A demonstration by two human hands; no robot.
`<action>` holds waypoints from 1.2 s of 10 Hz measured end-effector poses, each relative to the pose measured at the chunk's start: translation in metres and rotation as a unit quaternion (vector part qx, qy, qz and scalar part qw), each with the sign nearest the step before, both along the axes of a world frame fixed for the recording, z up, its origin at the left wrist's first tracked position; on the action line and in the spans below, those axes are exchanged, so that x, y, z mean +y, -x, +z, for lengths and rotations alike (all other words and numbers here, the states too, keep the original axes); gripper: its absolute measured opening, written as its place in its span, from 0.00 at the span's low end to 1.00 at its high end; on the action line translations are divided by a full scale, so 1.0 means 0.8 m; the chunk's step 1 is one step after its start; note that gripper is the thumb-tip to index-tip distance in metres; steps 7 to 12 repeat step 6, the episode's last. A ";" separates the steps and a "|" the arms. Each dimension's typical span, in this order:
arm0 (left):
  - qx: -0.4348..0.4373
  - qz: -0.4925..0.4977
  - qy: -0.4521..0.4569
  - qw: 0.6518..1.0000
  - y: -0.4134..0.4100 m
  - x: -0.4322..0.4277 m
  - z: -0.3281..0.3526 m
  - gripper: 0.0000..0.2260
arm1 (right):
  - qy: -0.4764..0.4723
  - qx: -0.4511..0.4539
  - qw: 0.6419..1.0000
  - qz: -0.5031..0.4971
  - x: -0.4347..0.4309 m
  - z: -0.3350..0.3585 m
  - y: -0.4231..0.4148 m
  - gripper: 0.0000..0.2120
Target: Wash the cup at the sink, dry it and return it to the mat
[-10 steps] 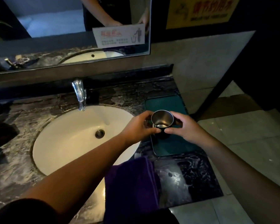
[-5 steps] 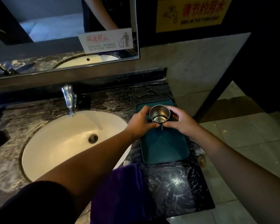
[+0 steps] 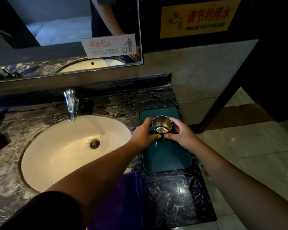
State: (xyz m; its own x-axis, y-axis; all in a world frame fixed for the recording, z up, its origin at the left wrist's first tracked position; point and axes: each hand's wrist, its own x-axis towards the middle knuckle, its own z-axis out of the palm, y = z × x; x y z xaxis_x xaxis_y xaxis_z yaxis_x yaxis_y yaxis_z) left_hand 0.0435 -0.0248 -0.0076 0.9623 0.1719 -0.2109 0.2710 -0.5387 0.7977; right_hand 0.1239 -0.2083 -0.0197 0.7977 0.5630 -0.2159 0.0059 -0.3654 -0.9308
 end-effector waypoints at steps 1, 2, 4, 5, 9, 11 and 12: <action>-0.001 0.007 0.009 1.000 0.001 -0.003 -0.001 0.29 | 0.005 0.003 1.000 -0.010 0.001 -0.005 0.000 0.33; 0.012 0.018 0.035 0.999 0.004 -0.004 0.001 0.32 | 0.009 0.051 0.998 -0.020 0.001 -0.009 0.003 0.41; 0.041 0.059 0.073 0.995 0.033 0.007 0.018 0.37 | 0.078 0.084 0.989 -0.094 0.004 -0.006 0.029 0.46; 0.039 0.047 0.061 0.996 0.057 0.023 0.029 0.35 | 0.105 0.090 0.983 -0.123 0.015 0.000 0.050 0.35; 0.037 0.040 0.018 0.998 0.092 0.041 0.040 0.33 | 0.153 0.066 0.975 -0.144 0.031 0.014 0.079 0.29; 0.037 0.040 0.018 0.998 0.092 0.041 0.040 0.33 | 0.153 0.066 0.975 -0.144 0.031 0.014 0.079 0.29; 0.037 0.040 0.018 0.998 0.092 0.041 0.040 0.33 | 0.153 0.066 0.975 -0.144 0.031 0.014 0.079 0.29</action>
